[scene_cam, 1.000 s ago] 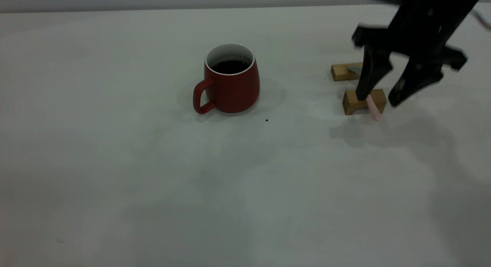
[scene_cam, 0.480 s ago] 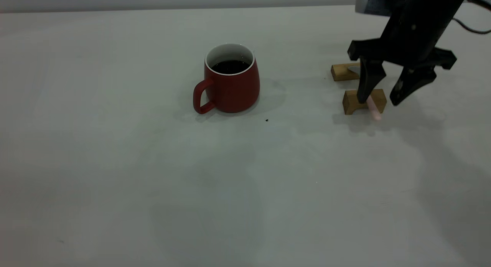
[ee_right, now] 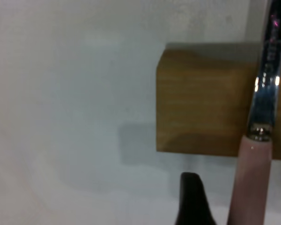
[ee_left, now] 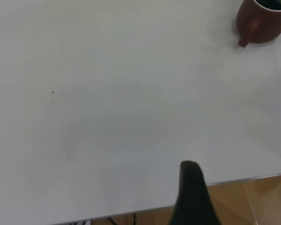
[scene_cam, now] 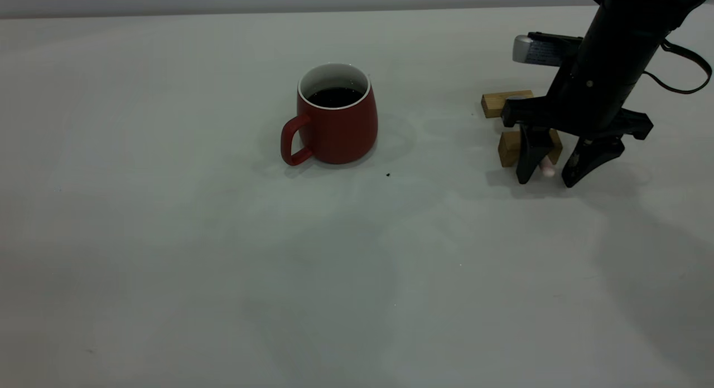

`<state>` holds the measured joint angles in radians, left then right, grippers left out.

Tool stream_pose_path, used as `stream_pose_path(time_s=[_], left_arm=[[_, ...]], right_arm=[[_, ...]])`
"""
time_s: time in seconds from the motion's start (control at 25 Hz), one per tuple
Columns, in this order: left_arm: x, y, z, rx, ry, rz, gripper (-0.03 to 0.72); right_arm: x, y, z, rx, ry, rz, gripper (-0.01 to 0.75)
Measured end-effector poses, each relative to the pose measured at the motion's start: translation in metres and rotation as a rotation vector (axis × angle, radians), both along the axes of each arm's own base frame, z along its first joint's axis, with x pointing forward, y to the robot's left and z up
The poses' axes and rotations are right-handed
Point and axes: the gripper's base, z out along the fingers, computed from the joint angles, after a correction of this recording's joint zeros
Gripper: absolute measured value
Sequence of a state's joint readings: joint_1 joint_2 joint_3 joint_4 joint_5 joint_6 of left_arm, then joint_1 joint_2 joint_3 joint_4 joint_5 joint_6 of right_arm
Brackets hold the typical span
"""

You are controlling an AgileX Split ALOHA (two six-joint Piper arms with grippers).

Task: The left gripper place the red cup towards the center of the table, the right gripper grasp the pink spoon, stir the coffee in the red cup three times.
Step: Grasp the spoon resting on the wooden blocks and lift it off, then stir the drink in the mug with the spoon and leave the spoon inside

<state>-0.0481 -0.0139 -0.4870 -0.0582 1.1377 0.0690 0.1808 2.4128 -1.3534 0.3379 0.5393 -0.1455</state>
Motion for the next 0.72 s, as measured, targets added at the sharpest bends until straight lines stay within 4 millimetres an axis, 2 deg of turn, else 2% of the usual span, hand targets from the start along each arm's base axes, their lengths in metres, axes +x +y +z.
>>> stream_pose_path(time_s=[0.08, 0.16, 0.24, 0.28, 0.44, 0.56, 0.72], left_arm=[[0.000, 0.000, 0.000, 0.000, 0.000, 0.000, 0.586], [0.000, 0.000, 0.000, 0.000, 0.000, 0.000, 0.586], [0.000, 0.000, 0.000, 0.000, 0.000, 0.000, 0.586], [0.000, 0.000, 0.000, 0.000, 0.000, 0.000, 0.586], [0.000, 0.000, 0.000, 0.000, 0.000, 0.000, 0.586], [0.000, 0.000, 0.000, 0.000, 0.000, 0.000, 0.586], [0.000, 0.000, 0.000, 0.000, 0.000, 0.000, 0.586]], right_arm=[[0.001, 0.000, 0.000, -0.001, -0.002, 0.002, 0.472], [0.000, 0.000, 0.000, 0.000, 0.003, 0.003, 0.346], [0.002, 0.001, 0.002, 0.001, 0.003, 0.006, 0.163], [0.003, 0.001, 0.004, 0.003, -0.001, 0.006, 0.115], [0.011, 0.004, 0.028, 0.020, -0.010, 0.025, 0.120], [0.013, 0.015, 0.063, 0.126, 0.036, -0.023, 0.120], [0.011, 0.056, 0.092, 0.420, 0.143, -0.118, 0.120]])
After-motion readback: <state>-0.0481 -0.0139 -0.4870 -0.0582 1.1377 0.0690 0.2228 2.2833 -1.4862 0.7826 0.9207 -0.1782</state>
